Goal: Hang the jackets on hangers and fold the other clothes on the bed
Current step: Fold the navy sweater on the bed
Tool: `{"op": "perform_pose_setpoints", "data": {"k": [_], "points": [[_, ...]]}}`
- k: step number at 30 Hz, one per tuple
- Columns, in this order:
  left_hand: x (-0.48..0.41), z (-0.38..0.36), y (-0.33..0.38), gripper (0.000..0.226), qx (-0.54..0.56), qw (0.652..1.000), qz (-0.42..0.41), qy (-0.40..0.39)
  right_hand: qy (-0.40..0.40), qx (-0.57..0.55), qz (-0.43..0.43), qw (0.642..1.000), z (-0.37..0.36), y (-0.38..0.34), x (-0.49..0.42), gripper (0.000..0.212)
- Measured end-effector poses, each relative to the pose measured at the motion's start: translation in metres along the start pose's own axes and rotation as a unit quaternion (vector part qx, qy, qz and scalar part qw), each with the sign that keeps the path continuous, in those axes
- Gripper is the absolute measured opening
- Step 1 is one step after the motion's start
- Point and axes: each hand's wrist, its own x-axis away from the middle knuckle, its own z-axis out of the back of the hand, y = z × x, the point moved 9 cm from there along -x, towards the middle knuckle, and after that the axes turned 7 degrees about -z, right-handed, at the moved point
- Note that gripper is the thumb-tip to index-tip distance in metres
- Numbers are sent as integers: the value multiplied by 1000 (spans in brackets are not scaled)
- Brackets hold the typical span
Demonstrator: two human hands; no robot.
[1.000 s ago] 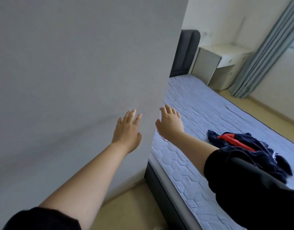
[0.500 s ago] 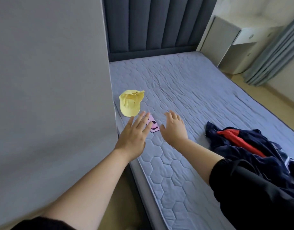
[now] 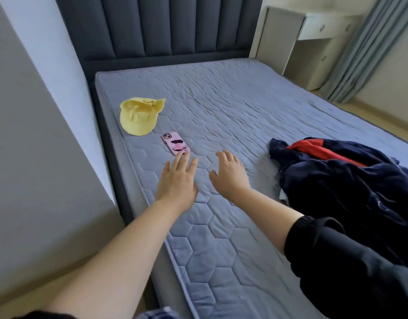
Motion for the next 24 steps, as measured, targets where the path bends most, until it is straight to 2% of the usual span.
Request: {"op": "perform_pose_setpoints", "data": {"k": [5, 10, 15, 18, 21, 22, 24], "points": [[11, -36, 65, 68, 35, 998, 55, -6, -28, 13, 4, 1000, -7, 88, 27, 54], [6, -59, 140, 68, 54, 996, 68, -21, -11, 110, 4, 994, 6, 171, 38, 52], [1, -81, 191, 70, 88, 993, 73, -33, 29, 195, -59, 979, 46, 262, 32, 72], [-5, -84, 215, 71, 82, 993, 51, -61, 30, 239, -153, 958, 75, 328, 31, 82], [-14, -79, 229, 73, 112, 990, 53, -61, -13, 185, -244, 952, 81, 378, 41, 69], [-15, -78, 234, 73, 124, 989, 51, -61, -25, 166, -240, 956, 79, 381, 43, 62], [-15, -77, 241, 75, 156, 984, 48, -65, -30, 141, -160, 976, 79, 360, 39, 47]]}}
